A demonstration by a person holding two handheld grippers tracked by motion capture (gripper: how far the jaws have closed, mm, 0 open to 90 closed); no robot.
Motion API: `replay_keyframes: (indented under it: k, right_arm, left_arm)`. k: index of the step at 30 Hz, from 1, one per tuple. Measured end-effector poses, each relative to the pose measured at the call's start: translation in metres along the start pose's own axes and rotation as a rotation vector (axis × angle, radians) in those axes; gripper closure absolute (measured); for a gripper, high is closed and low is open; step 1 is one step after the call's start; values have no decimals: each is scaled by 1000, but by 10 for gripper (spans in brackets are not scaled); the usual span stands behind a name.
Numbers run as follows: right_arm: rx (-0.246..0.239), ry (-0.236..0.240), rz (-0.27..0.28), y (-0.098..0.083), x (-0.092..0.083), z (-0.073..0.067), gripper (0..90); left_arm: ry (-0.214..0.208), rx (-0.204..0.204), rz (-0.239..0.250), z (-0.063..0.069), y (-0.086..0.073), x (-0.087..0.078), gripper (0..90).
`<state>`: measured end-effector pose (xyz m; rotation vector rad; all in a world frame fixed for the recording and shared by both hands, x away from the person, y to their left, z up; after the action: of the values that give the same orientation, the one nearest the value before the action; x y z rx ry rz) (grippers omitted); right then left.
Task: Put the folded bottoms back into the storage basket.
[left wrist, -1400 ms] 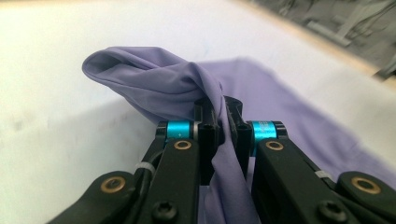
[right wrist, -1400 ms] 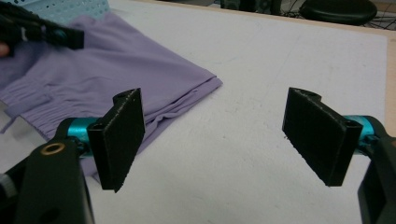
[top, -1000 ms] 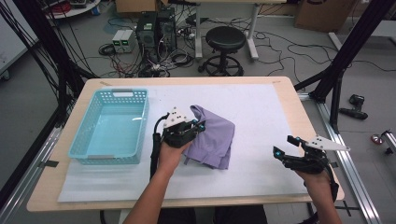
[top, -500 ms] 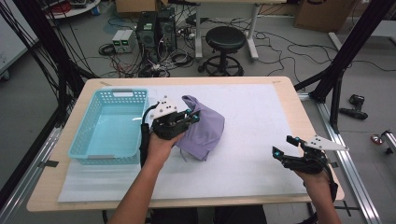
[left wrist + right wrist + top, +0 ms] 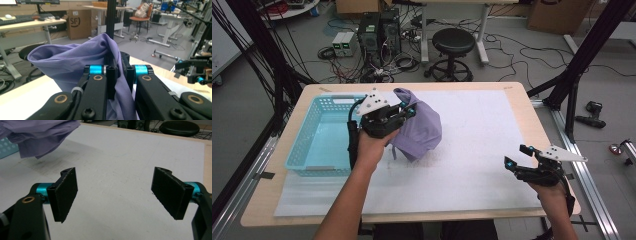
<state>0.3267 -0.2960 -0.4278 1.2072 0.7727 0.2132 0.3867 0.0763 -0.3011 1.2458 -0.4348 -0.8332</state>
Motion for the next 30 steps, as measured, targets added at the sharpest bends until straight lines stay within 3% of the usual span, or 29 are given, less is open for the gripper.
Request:
replay_keyframes:
  k: [18, 30]
  right_arm:
    - [-21, 10, 6, 7, 3, -5, 211]
    - [-32, 11, 5, 10, 3, -8, 211]
  left_arm:
    - [-27, 2, 95, -22, 25, -39, 853]
    - [36, 19, 139, -44, 62, -75, 853]
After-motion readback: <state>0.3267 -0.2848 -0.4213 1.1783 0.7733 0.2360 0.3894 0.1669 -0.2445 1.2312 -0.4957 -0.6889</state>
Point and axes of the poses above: each handheld gripper's, and its own axes: x roughly forward along the jaws, y roughly out of its top, z roughly to its right, the point moved 7 cm from there along x, roughly forward along the jaws, and after that the axes turned 14 degrees about -x, right-handed, at the moved point
